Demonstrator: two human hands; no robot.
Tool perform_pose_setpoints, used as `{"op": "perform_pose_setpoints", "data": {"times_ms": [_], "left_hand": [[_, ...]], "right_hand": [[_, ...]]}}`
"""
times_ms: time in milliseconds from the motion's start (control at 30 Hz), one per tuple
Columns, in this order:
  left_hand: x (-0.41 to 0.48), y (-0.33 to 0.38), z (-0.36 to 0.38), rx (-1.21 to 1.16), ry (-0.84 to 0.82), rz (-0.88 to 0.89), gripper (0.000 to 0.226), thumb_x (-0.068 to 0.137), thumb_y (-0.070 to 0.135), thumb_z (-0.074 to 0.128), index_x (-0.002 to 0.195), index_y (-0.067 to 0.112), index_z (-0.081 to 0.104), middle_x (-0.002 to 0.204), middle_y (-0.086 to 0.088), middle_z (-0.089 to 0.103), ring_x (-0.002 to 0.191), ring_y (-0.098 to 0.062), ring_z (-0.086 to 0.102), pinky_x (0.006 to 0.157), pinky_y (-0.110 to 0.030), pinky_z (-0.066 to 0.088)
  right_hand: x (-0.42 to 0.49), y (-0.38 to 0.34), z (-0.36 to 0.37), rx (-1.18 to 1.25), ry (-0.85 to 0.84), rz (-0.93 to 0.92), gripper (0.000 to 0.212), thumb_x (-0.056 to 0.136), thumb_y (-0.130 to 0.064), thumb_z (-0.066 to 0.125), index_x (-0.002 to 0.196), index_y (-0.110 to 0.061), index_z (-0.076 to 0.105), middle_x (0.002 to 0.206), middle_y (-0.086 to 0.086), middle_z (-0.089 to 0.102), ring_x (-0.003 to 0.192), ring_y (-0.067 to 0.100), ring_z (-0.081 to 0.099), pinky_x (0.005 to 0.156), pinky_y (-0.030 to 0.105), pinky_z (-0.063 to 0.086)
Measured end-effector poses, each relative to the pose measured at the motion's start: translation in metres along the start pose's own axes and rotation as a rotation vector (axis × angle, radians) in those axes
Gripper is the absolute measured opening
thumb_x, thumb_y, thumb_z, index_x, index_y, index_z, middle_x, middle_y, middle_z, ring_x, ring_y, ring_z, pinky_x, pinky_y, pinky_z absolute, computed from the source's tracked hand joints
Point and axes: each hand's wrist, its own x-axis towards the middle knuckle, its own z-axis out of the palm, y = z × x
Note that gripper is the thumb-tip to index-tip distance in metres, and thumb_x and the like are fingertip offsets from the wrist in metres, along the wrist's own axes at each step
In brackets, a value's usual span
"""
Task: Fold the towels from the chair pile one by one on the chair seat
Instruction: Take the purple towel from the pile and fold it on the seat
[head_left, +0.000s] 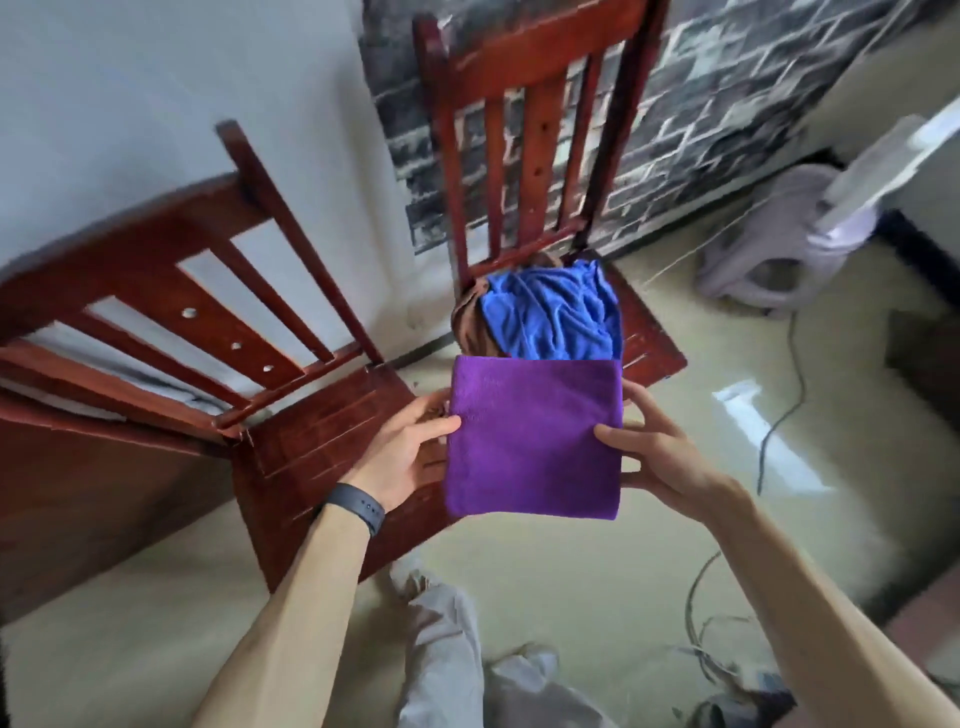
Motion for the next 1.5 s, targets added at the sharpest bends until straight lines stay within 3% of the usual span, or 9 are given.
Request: {"op": "perform_pose_setpoints", "data": {"times_ms": [200, 367, 433, 567, 633, 767, 1033, 1333, 1500], "left_hand": [[-0.045, 0.108, 0.190, 0.217, -0.263, 0.134, 0.038, 0.087, 0.006, 0.066, 0.117, 0.029, 0.067, 0.098, -0.004, 0.071, 0.070, -0.020, 0.067, 0.065, -0.031, 0.052], [-0.093, 0.181, 0.337, 0.333, -0.501, 0.295, 0.038, 0.084, 0.002, 0.063, 0.109, 0.029, 0.067, 0.087, -0.002, 0.073, 0.067, -0.018, 0.069, 0.059, -0.032, 0.057], [-0.107, 0.203, 0.386, 0.362, -0.586, 0.328, 0.040, 0.077, 0.004, 0.067, 0.108, 0.029, 0.068, 0.091, -0.005, 0.073, 0.068, -0.019, 0.069, 0.063, -0.034, 0.057], [-0.110, 0.236, 0.466, 0.432, -0.770, 0.350, 0.039, 0.087, 0.002, 0.062, 0.120, 0.022, 0.066, 0.105, -0.009, 0.071, 0.087, -0.026, 0.069, 0.081, -0.048, 0.057], [-0.103, 0.244, 0.502, 0.491, -0.858, 0.349, 0.037, 0.091, 0.006, 0.061, 0.127, 0.015, 0.062, 0.114, -0.011, 0.067, 0.097, -0.029, 0.064, 0.090, -0.051, 0.053], [-0.071, 0.255, 0.571, 0.574, -0.959, 0.286, 0.040, 0.082, 0.015, 0.064, 0.122, 0.008, 0.065, 0.105, -0.008, 0.067, 0.091, -0.023, 0.064, 0.086, -0.043, 0.053], [0.028, 0.290, 0.692, 0.636, -1.034, 0.254, 0.047, 0.082, 0.025, 0.076, 0.127, 0.017, 0.063, 0.119, -0.015, 0.065, 0.104, -0.036, 0.062, 0.102, -0.064, 0.042], [0.089, 0.302, 0.817, 0.675, -1.136, 0.221, 0.039, 0.087, 0.020, 0.070, 0.125, 0.015, 0.062, 0.114, -0.018, 0.070, 0.087, -0.031, 0.071, 0.074, -0.042, 0.059], [0.130, 0.289, 0.889, 0.708, -1.158, 0.215, 0.041, 0.085, 0.020, 0.075, 0.123, 0.014, 0.062, 0.116, -0.018, 0.069, 0.094, -0.033, 0.070, 0.078, -0.046, 0.058]], "right_hand": [[-0.168, -0.094, -0.100, 0.074, 0.228, -0.321, 0.054, 0.093, 0.000, 0.063, 0.132, -0.037, 0.055, 0.120, 0.018, 0.069, 0.113, 0.035, 0.066, 0.090, 0.065, 0.053], [-0.289, -0.149, -0.157, 0.120, 0.442, -0.620, 0.054, 0.092, 0.001, 0.063, 0.130, -0.037, 0.057, 0.116, 0.014, 0.072, 0.105, 0.032, 0.071, 0.080, 0.054, 0.059], [-0.327, -0.165, -0.176, 0.130, 0.492, -0.716, 0.052, 0.092, 0.001, 0.063, 0.131, -0.034, 0.056, 0.113, 0.014, 0.073, 0.100, 0.031, 0.072, 0.074, 0.051, 0.061], [-0.374, -0.189, -0.220, 0.139, 0.589, -0.833, 0.053, 0.091, -0.002, 0.065, 0.132, -0.035, 0.057, 0.118, 0.017, 0.070, 0.104, 0.035, 0.071, 0.081, 0.059, 0.058], [-0.385, -0.197, -0.243, 0.151, 0.657, -0.863, 0.054, 0.091, -0.002, 0.065, 0.133, -0.036, 0.057, 0.118, 0.016, 0.070, 0.104, 0.033, 0.071, 0.080, 0.057, 0.059], [-0.387, -0.217, -0.290, 0.187, 0.751, -0.874, 0.054, 0.092, -0.003, 0.065, 0.135, -0.034, 0.056, 0.116, 0.015, 0.071, 0.105, 0.030, 0.071, 0.077, 0.054, 0.060], [-0.359, -0.266, -0.383, 0.261, 0.884, -0.839, 0.050, 0.093, -0.004, 0.063, 0.134, -0.033, 0.056, 0.115, 0.013, 0.072, 0.104, 0.033, 0.071, 0.076, 0.052, 0.060], [-0.355, -0.292, -0.472, 0.335, 1.020, -0.861, 0.048, 0.093, -0.003, 0.064, 0.131, -0.032, 0.059, 0.113, 0.014, 0.072, 0.100, 0.031, 0.072, 0.072, 0.048, 0.060], [-0.348, -0.299, -0.540, 0.360, 1.087, -0.861, 0.044, 0.093, -0.003, 0.065, 0.123, -0.035, 0.064, 0.115, 0.017, 0.070, 0.097, 0.029, 0.073, 0.069, 0.044, 0.060]]}}
